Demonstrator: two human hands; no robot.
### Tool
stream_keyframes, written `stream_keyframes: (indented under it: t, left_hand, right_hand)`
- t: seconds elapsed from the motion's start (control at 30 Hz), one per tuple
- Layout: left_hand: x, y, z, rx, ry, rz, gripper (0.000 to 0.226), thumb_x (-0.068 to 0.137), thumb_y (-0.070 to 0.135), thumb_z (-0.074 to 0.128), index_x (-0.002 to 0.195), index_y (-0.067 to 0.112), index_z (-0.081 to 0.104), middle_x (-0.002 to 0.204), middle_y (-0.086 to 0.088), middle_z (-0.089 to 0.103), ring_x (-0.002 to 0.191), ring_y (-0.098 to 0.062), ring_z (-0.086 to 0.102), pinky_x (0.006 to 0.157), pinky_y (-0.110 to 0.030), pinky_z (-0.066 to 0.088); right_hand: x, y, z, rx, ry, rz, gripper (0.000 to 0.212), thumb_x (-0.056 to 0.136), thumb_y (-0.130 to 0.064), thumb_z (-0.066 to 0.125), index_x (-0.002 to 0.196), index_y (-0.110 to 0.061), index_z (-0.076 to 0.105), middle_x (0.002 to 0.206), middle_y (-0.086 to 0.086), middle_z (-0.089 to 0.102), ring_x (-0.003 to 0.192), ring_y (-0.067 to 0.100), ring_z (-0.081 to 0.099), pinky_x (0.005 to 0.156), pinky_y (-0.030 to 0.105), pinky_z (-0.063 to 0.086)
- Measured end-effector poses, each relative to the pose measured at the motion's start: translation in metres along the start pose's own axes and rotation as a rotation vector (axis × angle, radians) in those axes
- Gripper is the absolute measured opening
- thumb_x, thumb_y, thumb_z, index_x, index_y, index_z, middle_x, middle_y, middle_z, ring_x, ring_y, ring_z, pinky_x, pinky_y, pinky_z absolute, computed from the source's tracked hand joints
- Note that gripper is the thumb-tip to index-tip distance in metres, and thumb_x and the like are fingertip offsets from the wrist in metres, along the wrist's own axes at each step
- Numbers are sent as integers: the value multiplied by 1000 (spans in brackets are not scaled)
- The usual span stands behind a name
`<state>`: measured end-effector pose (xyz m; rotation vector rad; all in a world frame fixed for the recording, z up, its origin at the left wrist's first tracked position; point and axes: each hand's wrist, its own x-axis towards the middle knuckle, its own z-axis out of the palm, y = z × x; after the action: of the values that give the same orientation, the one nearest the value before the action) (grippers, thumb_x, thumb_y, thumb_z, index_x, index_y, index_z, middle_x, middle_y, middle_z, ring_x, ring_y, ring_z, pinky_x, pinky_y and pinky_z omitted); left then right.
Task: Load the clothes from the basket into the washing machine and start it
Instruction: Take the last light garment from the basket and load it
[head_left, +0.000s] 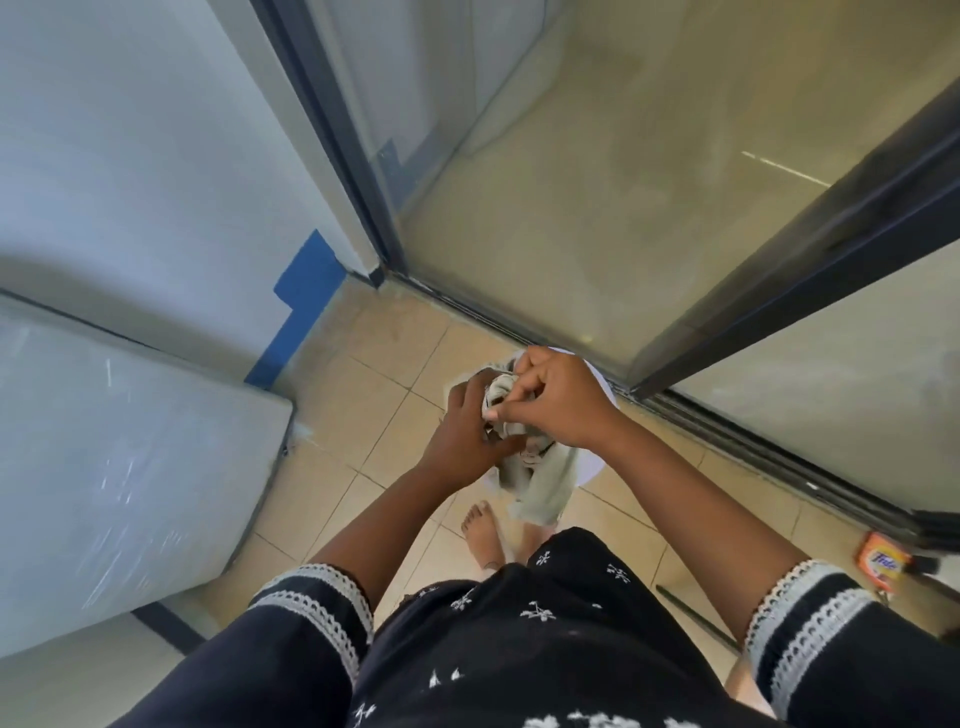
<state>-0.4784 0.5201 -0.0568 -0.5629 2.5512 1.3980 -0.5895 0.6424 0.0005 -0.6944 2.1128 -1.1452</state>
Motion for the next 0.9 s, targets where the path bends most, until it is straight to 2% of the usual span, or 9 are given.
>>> stream_keyframes:
  t: [0.13, 0.23, 0.3, 0.43, 0.6, 0.7, 0.8, 0.87, 0.9]
  left_hand:
    - [-2, 7, -19, 18, 95, 11, 44, 89, 25, 68, 129, 21, 51, 121, -4, 60, 111, -25, 55, 85, -36, 46]
    - [-8, 10, -36, -83, 157, -53, 26, 93, 16, 60, 118, 21, 56, 110, 3, 65, 102, -22, 60, 84, -34, 48]
    - [-14, 12, -50, -210, 176, -123, 22, 95, 13, 57, 114, 25, 57, 108, 5, 64, 103, -21, 60, 87, -33, 47]
    - [-25, 23, -75, -420, 151, -113, 15, 94, 32, 57, 108, 34, 62, 111, 1, 71, 105, -22, 68, 95, -51, 53]
    - [-37, 62, -96, -602, 158, -8, 14, 101, 20, 52, 104, 20, 65, 99, -3, 74, 91, -19, 72, 81, -40, 60]
    - [-39, 75, -109, -841, 252, -5, 15, 101, 18, 49, 101, 19, 64, 89, 3, 76, 85, -16, 73, 78, -39, 58]
    - [-40, 69, -118, -994, 322, -36, 15, 102, 20, 47, 105, 21, 61, 88, 7, 77, 84, -12, 73, 73, -35, 60]
    - [-44, 59, -120, -1024, 352, -72, 14, 102, 22, 48, 110, 22, 60, 93, 7, 76, 89, -14, 73, 72, -35, 60]
    - [-46, 54, -121, -997, 363, -79, 15, 102, 23, 49, 111, 22, 60, 95, 6, 76, 90, -15, 73, 73, -36, 59]
  right_hand:
    - [-10, -10, -3, 164, 4, -58, 10, 72, -20, 87, 71, -17, 77, 79, -9, 56, 68, 3, 53, 65, 21, 44]
    - [-16, -5, -11, 369, 48, -43, 26, 77, -13, 83, 99, -21, 72, 99, 4, 65, 86, 11, 61, 81, 28, 51]
    - [-15, 6, -19, 237, 35, -8, 57, 72, -20, 88, 121, -30, 60, 122, 0, 60, 106, 12, 59, 92, 33, 51]
    - [-21, 26, -18, -227, -171, 133, 114, 59, -28, 95, 149, -39, 25, 150, -5, 26, 138, 20, 32, 110, 44, 40]
    - [-25, 32, 7, -285, -142, 74, 132, 49, -46, 94, 153, -36, 13, 156, -3, 18, 143, 22, 22, 113, 45, 33]
    - [-21, 32, 14, -266, 25, 15, 103, 57, -55, 81, 146, -28, 37, 150, 3, 33, 135, 23, 34, 105, 43, 38]
    - [-14, 19, 3, -189, 89, -12, 33, 82, -20, 64, 115, -14, 67, 119, 10, 62, 112, 33, 59, 87, 43, 51]
    - [-11, 10, -6, -290, 79, -20, 25, 86, -12, 56, 108, -10, 66, 110, 12, 66, 109, 37, 60, 83, 43, 50]
    - [-12, 8, -10, -408, 79, -9, 26, 88, -11, 56, 113, -11, 64, 117, 10, 63, 120, 37, 54, 91, 45, 46]
